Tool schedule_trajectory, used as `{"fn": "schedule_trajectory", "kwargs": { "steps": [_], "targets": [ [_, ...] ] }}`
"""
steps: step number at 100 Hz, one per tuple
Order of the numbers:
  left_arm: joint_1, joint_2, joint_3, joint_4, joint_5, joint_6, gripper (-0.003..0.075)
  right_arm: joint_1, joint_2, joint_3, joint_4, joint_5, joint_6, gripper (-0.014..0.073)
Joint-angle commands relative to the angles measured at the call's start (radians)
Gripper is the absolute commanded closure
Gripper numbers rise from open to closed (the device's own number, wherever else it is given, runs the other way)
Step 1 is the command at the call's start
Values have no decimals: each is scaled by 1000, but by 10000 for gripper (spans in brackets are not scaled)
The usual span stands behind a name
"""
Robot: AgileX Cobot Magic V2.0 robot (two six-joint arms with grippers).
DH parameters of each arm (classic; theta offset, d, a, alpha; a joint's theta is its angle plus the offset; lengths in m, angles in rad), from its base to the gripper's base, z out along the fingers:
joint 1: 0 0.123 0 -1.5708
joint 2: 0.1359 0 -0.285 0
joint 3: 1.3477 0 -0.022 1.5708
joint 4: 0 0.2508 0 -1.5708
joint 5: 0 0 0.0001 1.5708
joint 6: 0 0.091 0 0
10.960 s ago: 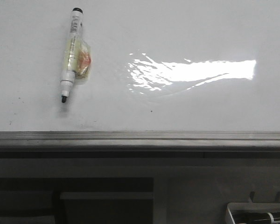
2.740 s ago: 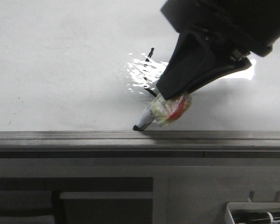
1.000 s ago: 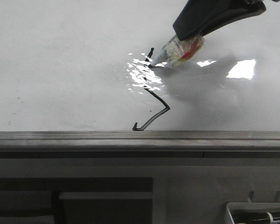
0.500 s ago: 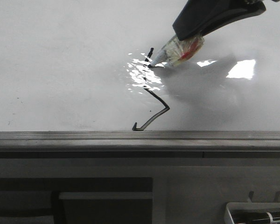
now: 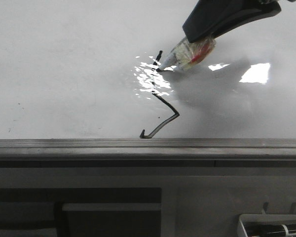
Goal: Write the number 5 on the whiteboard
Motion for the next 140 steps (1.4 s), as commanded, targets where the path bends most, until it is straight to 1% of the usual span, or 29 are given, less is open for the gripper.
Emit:
{"fn": "schedule_trajectory", "kwargs": {
  "steps": [1,39,74,90,122,127,133,140],
  "targets": [
    [0,5,-30,3,-33,-5,741,-6,-4,-27,-3,-52,-10,634],
    [0,5,-30,3,-33,-5,741,-9,-4,-27,-3,-66,-10,634],
    [0,5,-30,3,-35,-5,741,-139,-18,-27,-34,46,-8,634],
    [0,5,-30,3,-35,-5,741,-168,-42,-26,-40,66,-6,634],
    [0,5,-30,3,-35,-5,741,-169,-44,-26,-40,53,-6,634],
    [0,5,-30,3,-35,-5,741,-169,-53,-28,-36,68,-6,634],
    [0,5,-30,3,-35,-5,741,-154,-82,-38,-15,99,-13,634],
    [0,5,-30,1,-35,-5,740,-111,-142,-59,-1,124,-49,634]
  ]
}}
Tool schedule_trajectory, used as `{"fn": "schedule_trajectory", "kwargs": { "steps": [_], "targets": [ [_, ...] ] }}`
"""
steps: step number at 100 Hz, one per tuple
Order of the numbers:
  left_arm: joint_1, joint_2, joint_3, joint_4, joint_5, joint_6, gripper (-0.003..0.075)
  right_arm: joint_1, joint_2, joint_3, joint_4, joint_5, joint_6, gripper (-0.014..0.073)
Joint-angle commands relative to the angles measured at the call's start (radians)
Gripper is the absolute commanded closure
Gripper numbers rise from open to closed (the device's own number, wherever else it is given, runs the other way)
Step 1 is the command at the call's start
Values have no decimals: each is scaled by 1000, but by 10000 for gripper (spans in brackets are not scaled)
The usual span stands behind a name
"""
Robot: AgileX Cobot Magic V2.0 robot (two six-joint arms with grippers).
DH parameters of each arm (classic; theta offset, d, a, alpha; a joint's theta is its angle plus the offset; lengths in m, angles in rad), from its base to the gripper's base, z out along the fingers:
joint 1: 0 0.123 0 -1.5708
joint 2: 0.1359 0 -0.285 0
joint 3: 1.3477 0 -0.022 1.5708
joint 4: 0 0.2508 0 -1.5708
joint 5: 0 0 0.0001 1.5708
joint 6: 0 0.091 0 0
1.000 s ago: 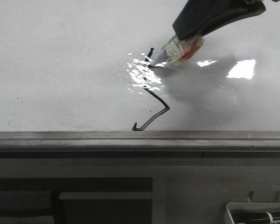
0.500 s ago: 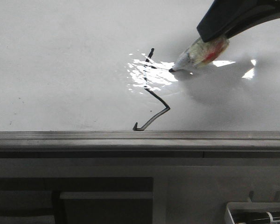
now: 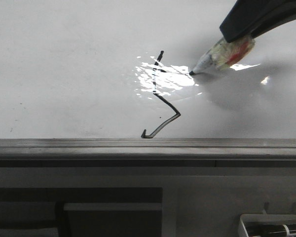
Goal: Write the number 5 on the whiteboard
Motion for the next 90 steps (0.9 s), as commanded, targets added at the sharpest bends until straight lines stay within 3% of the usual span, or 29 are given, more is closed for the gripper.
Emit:
{"fn": "schedule_trajectory", "kwargs": {
  "steps": [1,12,24,32,58,90],
  "targets": [
    [0,5,-30,1,-35,-5,739,37,-88,-54,-8,-37,-47,634],
    [0,5,-40,1,-35,-5,659,127,-174,-82,-6,-12,-85,635],
    [0,21,-83,31,-27,3,389,190,-201,-90,-6,36,-141,635],
    [0,60,-133,109,30,6,278,211,-185,-90,-8,91,-188,635],
    [0,347,-374,349,476,6,399,318,-105,-90,-6,123,-340,635],
    [0,571,-504,341,570,6,427,489,-78,-90,-6,-5,-368,635]
  ]
}}
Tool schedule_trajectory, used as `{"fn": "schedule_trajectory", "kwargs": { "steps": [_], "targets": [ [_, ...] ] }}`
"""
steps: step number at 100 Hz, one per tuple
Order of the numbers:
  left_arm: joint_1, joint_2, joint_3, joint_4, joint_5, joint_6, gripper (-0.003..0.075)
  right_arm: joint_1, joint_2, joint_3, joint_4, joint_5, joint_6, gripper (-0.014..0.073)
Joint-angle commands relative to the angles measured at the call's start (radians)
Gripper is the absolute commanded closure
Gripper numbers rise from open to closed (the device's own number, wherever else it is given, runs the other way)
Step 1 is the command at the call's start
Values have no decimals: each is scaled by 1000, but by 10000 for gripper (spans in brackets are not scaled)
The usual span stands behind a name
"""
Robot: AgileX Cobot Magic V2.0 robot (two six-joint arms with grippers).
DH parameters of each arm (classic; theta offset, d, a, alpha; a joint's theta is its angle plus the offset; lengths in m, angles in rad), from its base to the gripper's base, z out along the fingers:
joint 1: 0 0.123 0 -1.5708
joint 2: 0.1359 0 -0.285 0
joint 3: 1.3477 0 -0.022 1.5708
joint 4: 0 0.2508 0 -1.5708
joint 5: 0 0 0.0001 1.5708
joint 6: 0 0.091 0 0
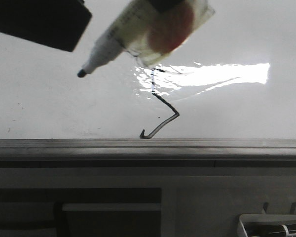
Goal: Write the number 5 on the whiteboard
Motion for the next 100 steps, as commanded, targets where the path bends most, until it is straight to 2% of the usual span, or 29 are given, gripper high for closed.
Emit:
{"fn": "schedule_trajectory", "kwargs": {
  "steps": [1,52,77,100],
  "targets": [
    [0,19,-56,-30,-29,0,427,25,-11,-33,22,-83,-14,635],
    [0,56,-67,-30,-35,0,433,37,-11,-33,26,-83,-14,635],
    [0,125,-67,-30,-40,0,536,37,-11,-33,26,-71,-14,635],
    [0,132,-67,-52,-40,0,547,37,27,-29,26,-8,-14,635]
  ]
}}
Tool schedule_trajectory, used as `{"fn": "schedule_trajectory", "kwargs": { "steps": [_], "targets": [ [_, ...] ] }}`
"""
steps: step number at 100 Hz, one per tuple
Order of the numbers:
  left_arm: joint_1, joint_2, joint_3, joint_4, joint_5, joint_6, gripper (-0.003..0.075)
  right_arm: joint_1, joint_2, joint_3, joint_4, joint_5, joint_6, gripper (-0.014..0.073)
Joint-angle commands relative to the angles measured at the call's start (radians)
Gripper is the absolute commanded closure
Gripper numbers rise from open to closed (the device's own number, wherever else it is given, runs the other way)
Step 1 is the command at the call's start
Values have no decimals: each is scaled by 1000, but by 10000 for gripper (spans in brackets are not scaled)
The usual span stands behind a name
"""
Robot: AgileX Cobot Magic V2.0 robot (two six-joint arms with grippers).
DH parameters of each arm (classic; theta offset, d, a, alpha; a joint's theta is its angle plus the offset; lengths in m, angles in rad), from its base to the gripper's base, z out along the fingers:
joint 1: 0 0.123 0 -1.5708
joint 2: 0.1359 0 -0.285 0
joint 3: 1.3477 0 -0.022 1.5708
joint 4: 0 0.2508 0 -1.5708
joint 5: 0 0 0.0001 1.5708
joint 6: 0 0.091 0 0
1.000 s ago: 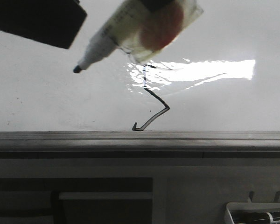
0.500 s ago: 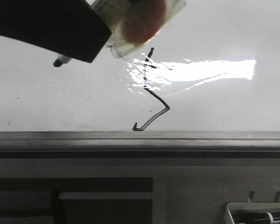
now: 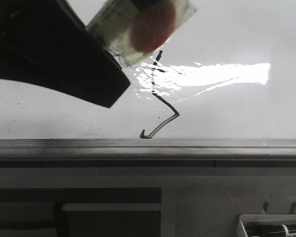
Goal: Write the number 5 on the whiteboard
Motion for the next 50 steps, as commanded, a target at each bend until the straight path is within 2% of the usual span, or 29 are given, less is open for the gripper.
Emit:
{"fn": "schedule_trajectory", "kwargs": {
  "steps": [1,26,34,42,50],
  "targets": [
    [0,-15,-36,-48,-61,-2,546,2,10,-29,30,10,-11,635],
    [0,-15,-36,-50,-49,-2,563,2,30,-29,30,1,-11,635],
    [0,-15,-36,-50,-49,-2,631,2,30,-29,30,3,-11,635],
    [0,-15,-36,-50,-49,-2,743,2,30,-29,48,3,-11,635],
    [0,-15,-36,-50,-49,-2,741,2,30,-29,85,3,-11,635]
  ]
}}
